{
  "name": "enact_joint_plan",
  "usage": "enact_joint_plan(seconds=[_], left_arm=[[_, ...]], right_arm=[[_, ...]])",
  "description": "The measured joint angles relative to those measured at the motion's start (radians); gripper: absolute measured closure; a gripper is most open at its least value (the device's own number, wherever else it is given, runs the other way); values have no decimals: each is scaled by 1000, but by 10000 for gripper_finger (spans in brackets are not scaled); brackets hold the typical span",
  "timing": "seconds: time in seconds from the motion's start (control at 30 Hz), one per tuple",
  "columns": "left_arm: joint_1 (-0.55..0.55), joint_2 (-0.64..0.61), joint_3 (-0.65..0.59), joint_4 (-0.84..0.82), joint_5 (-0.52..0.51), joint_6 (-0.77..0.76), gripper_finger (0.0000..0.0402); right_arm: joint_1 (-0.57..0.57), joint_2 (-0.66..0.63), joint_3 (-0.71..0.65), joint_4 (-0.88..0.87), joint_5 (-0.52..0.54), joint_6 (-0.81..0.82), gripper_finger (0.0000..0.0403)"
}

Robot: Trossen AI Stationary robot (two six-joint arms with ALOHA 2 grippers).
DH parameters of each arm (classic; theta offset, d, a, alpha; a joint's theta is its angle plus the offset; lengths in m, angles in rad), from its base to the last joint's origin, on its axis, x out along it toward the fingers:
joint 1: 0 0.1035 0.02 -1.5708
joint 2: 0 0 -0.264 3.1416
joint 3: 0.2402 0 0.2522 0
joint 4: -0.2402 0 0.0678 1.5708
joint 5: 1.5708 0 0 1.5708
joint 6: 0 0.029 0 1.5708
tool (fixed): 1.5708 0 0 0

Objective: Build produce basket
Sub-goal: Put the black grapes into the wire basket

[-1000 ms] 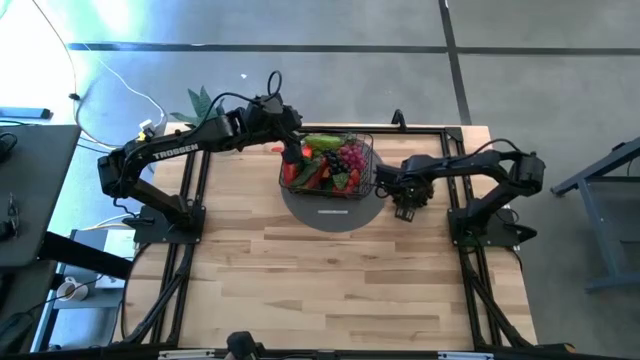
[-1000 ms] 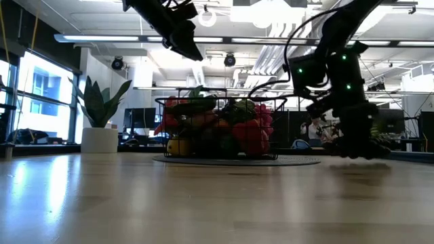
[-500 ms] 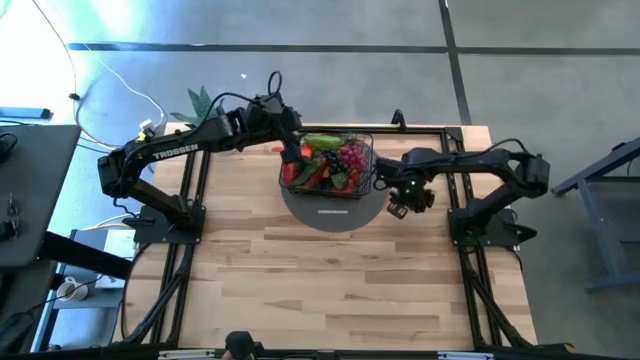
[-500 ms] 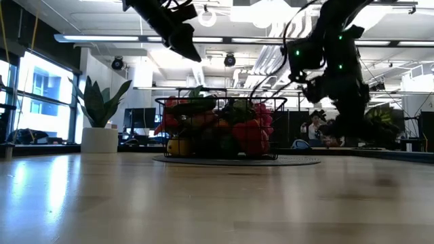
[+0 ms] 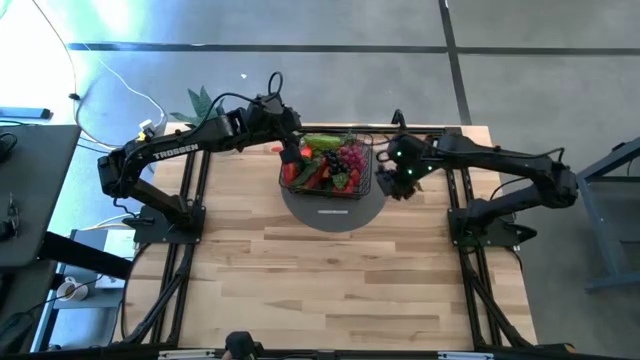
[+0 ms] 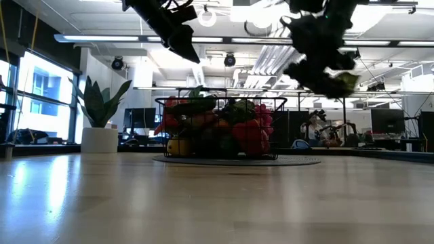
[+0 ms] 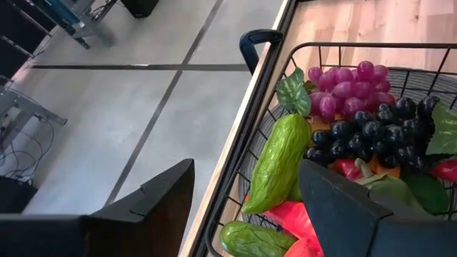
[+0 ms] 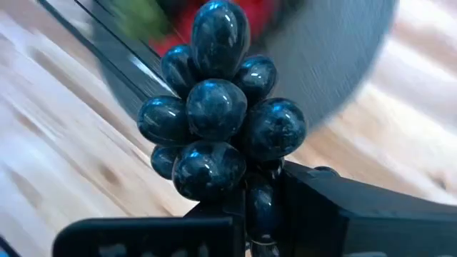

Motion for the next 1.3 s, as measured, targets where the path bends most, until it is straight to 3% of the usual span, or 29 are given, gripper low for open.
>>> enact_joint_plan(seconds=[0.13, 0.3, 0.67, 0.93, 1.3], left_arm=[[0, 0, 0, 0, 0, 0, 161], [0, 0, 0, 0, 0, 0, 161], [0, 0, 0, 0, 0, 0, 161], [0, 0, 0, 1, -6, -8, 161], [0, 0, 0, 1, -8, -18, 161]], right_arm=[[0, -4, 54, 87, 35, -59, 391], [5, -3, 89, 207, 96, -266, 391], [60, 26, 93, 264, 245, -964, 391], [126, 123, 93, 306, 424, -1391, 370], [180, 250, 93, 333, 468, -1595, 373]])
